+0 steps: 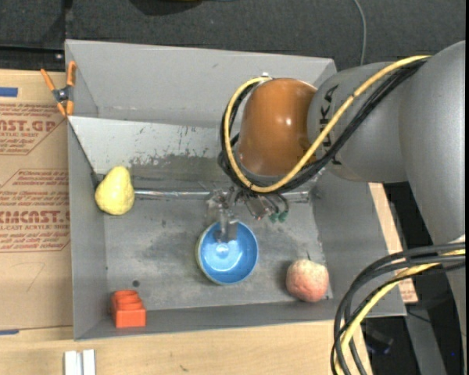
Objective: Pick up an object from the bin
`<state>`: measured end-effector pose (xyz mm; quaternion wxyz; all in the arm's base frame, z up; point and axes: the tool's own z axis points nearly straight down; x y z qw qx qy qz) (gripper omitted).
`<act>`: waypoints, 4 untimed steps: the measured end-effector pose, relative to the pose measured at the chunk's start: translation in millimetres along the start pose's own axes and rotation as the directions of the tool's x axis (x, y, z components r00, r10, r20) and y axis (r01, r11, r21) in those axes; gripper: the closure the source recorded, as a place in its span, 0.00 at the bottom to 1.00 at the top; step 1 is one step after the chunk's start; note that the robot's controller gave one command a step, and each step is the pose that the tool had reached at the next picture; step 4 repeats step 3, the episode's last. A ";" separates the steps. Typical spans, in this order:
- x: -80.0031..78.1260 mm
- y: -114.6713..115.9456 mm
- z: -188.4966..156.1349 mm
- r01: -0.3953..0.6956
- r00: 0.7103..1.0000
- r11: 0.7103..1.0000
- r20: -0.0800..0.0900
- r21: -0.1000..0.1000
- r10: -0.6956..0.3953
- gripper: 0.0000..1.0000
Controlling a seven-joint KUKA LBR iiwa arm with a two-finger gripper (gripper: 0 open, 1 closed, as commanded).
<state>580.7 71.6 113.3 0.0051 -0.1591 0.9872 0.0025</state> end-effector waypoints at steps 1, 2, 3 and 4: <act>-1.2 0.0 -10.0 0.000 1.000 1.000 0.004 0.001 0.000 1.00; -1.2 0.2 -14.1 0.000 1.000 1.000 0.005 0.001 0.000 1.00; -0.5 0.6 -19.9 0.000 1.000 1.000 0.002 0.000 0.000 1.00; -0.5 0.6 -19.9 0.000 1.000 1.000 0.002 0.000 0.000 1.00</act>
Offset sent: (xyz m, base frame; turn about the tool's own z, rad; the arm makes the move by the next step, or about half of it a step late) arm -0.0001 0.0001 0.0160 0.0000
